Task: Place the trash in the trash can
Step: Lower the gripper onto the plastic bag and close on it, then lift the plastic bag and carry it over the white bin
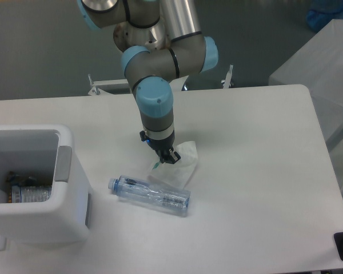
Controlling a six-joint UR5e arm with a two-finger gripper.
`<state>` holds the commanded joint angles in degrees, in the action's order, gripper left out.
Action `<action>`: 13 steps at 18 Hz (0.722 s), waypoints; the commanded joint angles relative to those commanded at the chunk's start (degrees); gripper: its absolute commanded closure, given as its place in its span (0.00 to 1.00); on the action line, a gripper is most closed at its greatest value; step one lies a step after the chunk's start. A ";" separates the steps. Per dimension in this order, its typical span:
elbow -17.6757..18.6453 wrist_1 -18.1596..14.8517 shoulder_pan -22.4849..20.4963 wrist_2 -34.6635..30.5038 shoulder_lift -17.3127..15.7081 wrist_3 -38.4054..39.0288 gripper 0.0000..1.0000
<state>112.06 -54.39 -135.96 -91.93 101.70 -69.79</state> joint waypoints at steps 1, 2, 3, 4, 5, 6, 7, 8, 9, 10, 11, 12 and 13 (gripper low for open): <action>-0.18 -0.80 -0.26 0.26 -1.14 0.00 0.99; -0.18 -1.24 -0.62 0.52 -2.55 0.00 0.99; -0.18 -1.68 -1.14 0.88 -3.95 0.00 0.99; -0.44 -3.25 -2.19 1.84 -5.62 0.00 0.98; -0.96 -5.96 -3.24 3.59 -7.20 -0.09 0.98; -1.75 -8.86 -4.56 5.78 -8.61 -0.09 0.98; -2.63 -10.89 -5.62 7.98 -9.93 -0.09 0.98; -3.68 -11.96 -6.15 10.17 -10.73 0.26 0.98; -4.56 -12.31 -6.50 12.20 -11.43 0.87 0.98; -5.27 -12.32 -6.94 13.78 -12.05 1.23 0.98; -6.15 -12.32 -7.03 15.19 -12.49 2.54 0.98; -7.55 -12.32 -7.03 16.86 -12.49 5.07 0.98; -9.04 -12.23 -6.95 19.14 -12.49 8.66 0.98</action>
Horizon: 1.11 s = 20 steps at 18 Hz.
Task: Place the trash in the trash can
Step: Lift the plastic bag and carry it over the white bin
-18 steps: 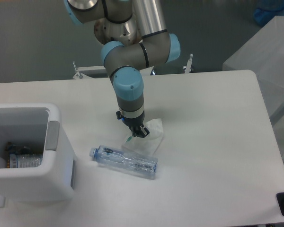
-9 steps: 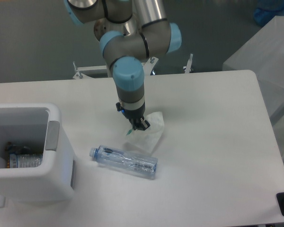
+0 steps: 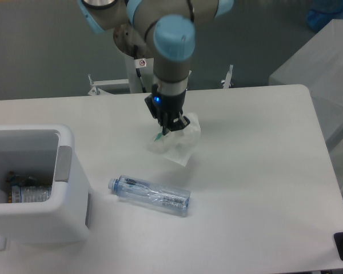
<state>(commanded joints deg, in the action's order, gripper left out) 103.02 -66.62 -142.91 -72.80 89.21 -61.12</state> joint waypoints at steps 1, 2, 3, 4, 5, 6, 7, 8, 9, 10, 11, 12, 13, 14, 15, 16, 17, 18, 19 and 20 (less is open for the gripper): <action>-1.84 0.35 0.00 2.55 0.00 4.39 0.98; -4.04 0.53 0.26 5.18 0.44 9.13 0.98; -6.41 0.62 0.44 7.38 1.31 14.40 0.97; -9.13 0.79 0.53 8.97 2.71 19.76 0.97; -11.94 1.66 0.79 10.03 4.03 24.68 0.97; -13.97 2.89 0.88 10.83 4.91 29.78 0.97; -15.64 4.29 1.66 11.70 5.53 34.44 0.97; -16.79 5.79 2.54 12.15 5.89 38.49 0.97; -17.50 7.54 3.16 12.33 5.89 41.58 0.97; -17.77 9.30 3.69 12.33 5.89 43.78 0.97; -17.94 10.62 4.39 12.33 5.71 45.46 0.97; -17.86 11.51 5.70 12.33 5.54 46.95 0.97; -17.77 11.95 7.37 12.33 5.45 48.36 0.97; -18.03 12.30 8.69 12.33 5.45 49.25 0.97; -18.29 13.00 10.18 12.33 5.62 49.78 0.97; -18.21 13.27 11.68 12.33 5.71 50.13 0.97; -17.86 13.19 12.82 12.33 5.71 50.22 0.97; -17.60 13.27 13.96 12.33 5.71 50.22 0.97; -17.59 13.27 15.54 12.33 5.71 50.48 0.97; -17.51 13.36 17.04 12.33 5.80 51.01 0.97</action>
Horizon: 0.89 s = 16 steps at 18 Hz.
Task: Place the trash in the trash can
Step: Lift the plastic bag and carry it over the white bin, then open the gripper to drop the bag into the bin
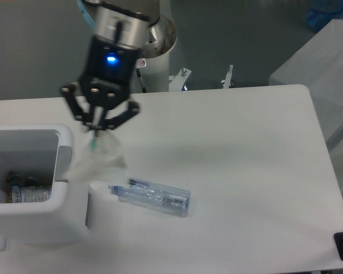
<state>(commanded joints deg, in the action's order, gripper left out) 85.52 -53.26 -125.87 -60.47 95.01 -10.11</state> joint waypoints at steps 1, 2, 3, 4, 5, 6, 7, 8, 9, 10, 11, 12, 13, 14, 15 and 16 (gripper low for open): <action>-0.09 0.70 1.06 0.09 0.09 0.61 0.97; -0.09 1.75 2.29 0.09 0.35 1.23 0.97; -0.09 2.98 3.61 0.00 0.61 1.76 0.97; -0.17 5.08 4.40 0.00 1.05 2.37 0.97; -0.17 6.40 4.93 0.09 1.32 2.81 0.97; -0.09 7.03 5.98 0.00 1.67 3.43 0.97; -0.17 7.21 6.77 0.00 2.45 3.43 0.97; -0.17 7.29 7.22 0.00 3.07 3.43 0.97; -0.09 7.30 7.92 0.00 3.77 3.43 0.96; -0.09 7.30 8.36 0.00 4.56 3.52 0.96; -0.09 7.30 8.97 0.00 5.18 3.52 0.96; 0.00 7.30 9.41 -0.09 5.53 3.52 0.96; 0.00 7.30 9.42 -0.09 5.97 3.52 0.94; 0.09 7.30 9.59 -0.09 6.33 3.52 0.92; 0.26 7.30 9.86 -0.17 6.50 3.43 0.89; 0.35 7.30 9.86 -0.18 6.50 3.26 0.83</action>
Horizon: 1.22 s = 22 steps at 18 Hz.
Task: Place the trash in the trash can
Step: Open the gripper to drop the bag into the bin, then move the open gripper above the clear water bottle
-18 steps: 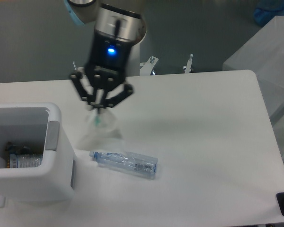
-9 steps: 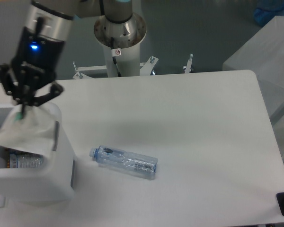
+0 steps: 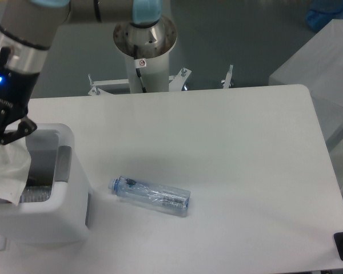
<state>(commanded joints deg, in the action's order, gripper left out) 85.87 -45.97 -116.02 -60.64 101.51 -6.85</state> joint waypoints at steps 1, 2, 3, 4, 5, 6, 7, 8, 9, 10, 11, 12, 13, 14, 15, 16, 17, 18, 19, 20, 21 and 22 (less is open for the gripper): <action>0.00 0.00 0.00 -0.09 0.00 -0.44 0.72; 0.00 0.00 0.00 -0.09 -0.17 -0.27 0.68; 0.00 0.00 0.00 -0.09 -0.18 -0.35 0.60; 0.00 0.00 0.00 -0.35 -0.26 -0.44 0.46; -0.09 -0.09 -0.09 -0.44 -0.35 -0.53 0.36; -0.09 0.00 -0.09 -0.53 -0.44 -0.53 0.27; -0.09 0.00 -0.09 -0.53 -0.53 -0.53 0.27; -0.09 0.00 -0.17 -0.53 -0.70 -0.53 0.25; -0.26 0.00 -0.18 -0.53 -0.96 -0.62 0.24; -0.52 0.00 -0.52 -0.53 -0.97 -0.62 0.24; -0.61 -0.09 -0.96 -0.44 -1.05 -0.70 0.22; -0.79 -0.09 -2.18 -0.44 -1.84 -0.62 0.19; -0.70 -0.09 -4.55 -0.44 -2.80 -0.62 0.17; -0.70 -0.09 -6.92 -0.44 -3.25 -0.44 0.12; -0.44 -0.09 -9.64 -0.44 -3.34 -0.09 0.09; 0.00 -0.09 -12.89 -0.44 -3.34 0.08 0.09; 0.70 -0.09 -15.36 -0.44 -3.34 0.17 0.09; 1.49 0.00 -17.29 -0.35 -3.25 0.17 0.09; 1.93 0.00 -19.32 -0.35 -3.16 0.00 0.07; 1.93 0.00 -21.16 -0.26 -2.82 -0.26 0.00; 1.76 0.09 -22.31 -0.35 -2.55 -0.53 0.00; 1.67 1.22 -22.93 -0.44 -1.68 -0.44 0.00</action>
<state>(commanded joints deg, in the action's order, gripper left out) 87.54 -44.75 -138.95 -61.08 99.83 -7.30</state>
